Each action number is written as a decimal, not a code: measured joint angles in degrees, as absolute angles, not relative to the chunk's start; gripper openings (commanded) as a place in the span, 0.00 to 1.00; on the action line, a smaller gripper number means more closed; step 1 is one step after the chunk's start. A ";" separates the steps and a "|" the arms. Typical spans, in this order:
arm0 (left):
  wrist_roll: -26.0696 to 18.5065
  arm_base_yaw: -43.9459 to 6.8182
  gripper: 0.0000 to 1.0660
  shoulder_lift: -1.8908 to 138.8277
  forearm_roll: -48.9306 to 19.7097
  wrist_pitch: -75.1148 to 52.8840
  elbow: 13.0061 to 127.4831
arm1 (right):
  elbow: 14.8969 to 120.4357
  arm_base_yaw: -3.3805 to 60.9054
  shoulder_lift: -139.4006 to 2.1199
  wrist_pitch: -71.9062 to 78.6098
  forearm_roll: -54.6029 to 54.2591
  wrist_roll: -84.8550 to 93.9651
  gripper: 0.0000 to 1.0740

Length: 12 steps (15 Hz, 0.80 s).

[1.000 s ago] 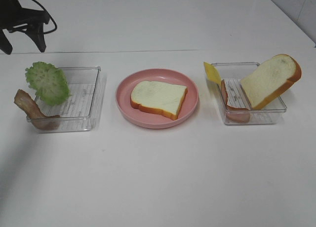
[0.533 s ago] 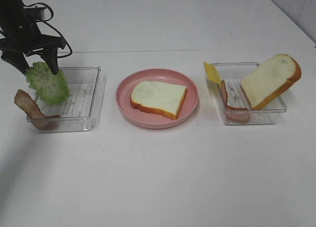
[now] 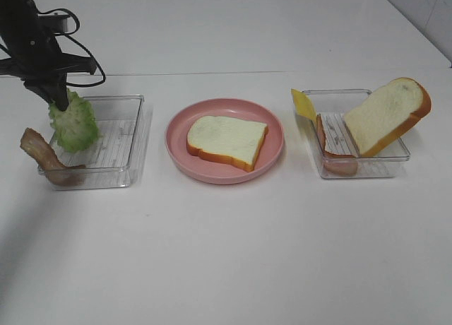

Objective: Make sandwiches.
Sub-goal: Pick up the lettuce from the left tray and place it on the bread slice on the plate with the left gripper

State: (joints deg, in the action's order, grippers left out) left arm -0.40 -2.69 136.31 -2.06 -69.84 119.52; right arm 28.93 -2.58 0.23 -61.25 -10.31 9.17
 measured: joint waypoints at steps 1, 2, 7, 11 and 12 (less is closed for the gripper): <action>-0.46 -2.69 0.00 136.13 -2.35 -69.90 119.86 | 28.93 -2.58 0.23 -61.25 -10.31 9.17 0.72; -0.80 -2.69 0.00 135.73 -3.50 -70.02 120.61 | 28.93 -2.58 0.23 -61.25 -10.31 9.17 0.72; -5.96 -2.69 0.00 131.32 -18.79 -69.96 125.42 | 28.93 -2.58 0.23 -61.25 -10.31 9.17 0.72; -11.29 -4.07 0.00 131.21 -37.70 -67.84 126.80 | 28.93 -2.58 0.23 -61.25 -10.31 9.17 0.72; -12.55 -5.39 0.00 131.26 -40.74 -66.75 126.80 | 28.93 -2.58 0.23 -61.25 -10.31 9.17 0.72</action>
